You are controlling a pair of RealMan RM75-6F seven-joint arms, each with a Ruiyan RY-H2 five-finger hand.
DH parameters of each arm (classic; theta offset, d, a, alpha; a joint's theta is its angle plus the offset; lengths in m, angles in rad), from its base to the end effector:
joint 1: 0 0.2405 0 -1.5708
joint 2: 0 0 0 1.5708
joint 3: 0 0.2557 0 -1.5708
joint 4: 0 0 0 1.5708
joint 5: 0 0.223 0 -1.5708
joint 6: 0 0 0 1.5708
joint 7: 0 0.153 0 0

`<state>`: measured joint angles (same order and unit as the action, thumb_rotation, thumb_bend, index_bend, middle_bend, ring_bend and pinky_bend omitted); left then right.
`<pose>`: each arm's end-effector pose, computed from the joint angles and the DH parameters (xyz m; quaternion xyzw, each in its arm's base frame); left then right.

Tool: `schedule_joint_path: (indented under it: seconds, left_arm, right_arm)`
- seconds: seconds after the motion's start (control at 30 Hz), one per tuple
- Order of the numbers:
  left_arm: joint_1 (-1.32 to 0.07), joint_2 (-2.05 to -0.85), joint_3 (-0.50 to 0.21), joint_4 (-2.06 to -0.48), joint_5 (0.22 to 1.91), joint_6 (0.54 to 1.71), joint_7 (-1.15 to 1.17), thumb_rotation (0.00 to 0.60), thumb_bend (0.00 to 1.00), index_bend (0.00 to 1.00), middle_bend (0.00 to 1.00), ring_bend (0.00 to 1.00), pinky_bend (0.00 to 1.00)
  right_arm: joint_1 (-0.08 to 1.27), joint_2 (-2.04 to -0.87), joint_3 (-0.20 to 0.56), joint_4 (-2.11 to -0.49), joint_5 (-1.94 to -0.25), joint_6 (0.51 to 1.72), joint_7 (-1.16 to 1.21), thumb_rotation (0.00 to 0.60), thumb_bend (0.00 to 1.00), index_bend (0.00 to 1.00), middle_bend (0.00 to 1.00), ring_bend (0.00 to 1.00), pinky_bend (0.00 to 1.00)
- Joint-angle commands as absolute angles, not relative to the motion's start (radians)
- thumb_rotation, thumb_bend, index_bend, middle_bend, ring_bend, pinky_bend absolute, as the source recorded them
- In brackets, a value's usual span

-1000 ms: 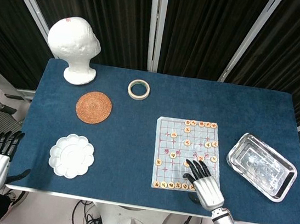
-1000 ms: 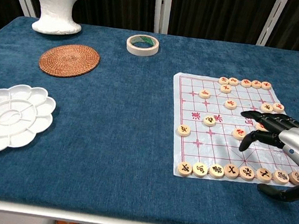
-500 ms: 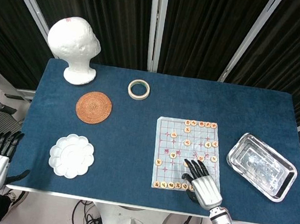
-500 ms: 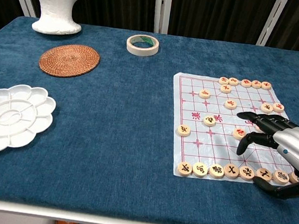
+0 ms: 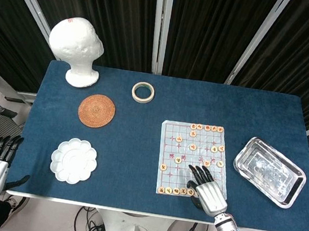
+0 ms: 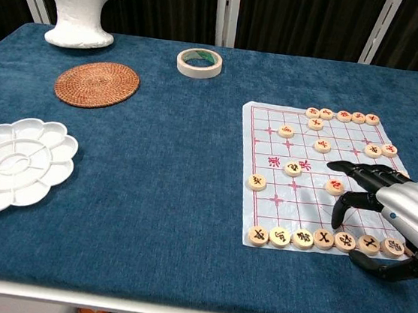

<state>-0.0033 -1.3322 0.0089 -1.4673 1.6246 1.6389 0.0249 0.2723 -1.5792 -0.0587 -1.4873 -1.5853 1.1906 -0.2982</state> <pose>-0.3119 0.1516 0.0966 -0.5859 -0.3714 -0.4299 0.5779 -0.2307 -0.1947 -0.0486 0.7537 -0.3800 0.3551 0.4018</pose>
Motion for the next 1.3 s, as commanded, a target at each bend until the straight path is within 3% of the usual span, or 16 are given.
schedule_joint_path:
  seconds: [0.03, 0.3, 0.53, 0.8, 1.3]
  left_arm:
    - [-0.003, -1.333, 0.009, -1.465, 1.623, 1.637, 0.023, 0.6, 0.11, 0.03, 0.07, 0.0, 0.0]
    - [-0.001, -1.335, 0.009, -1.456, 1.621, 1.636, 0.014, 0.6, 0.11, 0.03, 0.07, 0.0, 0.0]
    - [-0.001, -1.334, 0.008, -1.453, 1.622, 1.637, 0.009, 0.6, 0.11, 0.03, 0.07, 0.0, 0.0]
    - [-0.001, -1.334, 0.008, -1.452, 1.62, 1.635, 0.007, 0.6, 0.11, 0.03, 0.07, 0.0, 0.0]
    - [-0.009, -1.324, 0.004, -1.449, 1.613, 1.617, 0.006, 0.6, 0.11, 0.03, 0.07, 0.0, 0.0]
  right_arm:
    - [0.275, -1.58, -0.058, -1.486, -1.58, 1.186, -0.303, 0.6, 0.27, 0.45, 0.0, 0.0, 0.0]
    - [0.283, -1.583, -0.055, -1.485, -1.572, 1.178, -0.304, 0.6, 0.27, 0.45, 0.0, 0.0, 0.0]
    - [0.283, -1.584, -0.057, -1.482, -1.576, 1.191, -0.296, 0.6, 0.27, 0.52, 0.0, 0.0, 0.0]
    - [0.285, -1.574, -0.037, -1.487, -1.584, 1.225, -0.267, 0.6, 0.27, 0.52, 0.0, 0.0, 0.0]
    - [0.317, -1.591, -0.013, -1.447, -1.533, 1.172, -0.264, 0.6, 0.27, 0.52, 0.0, 0.0, 0.0]
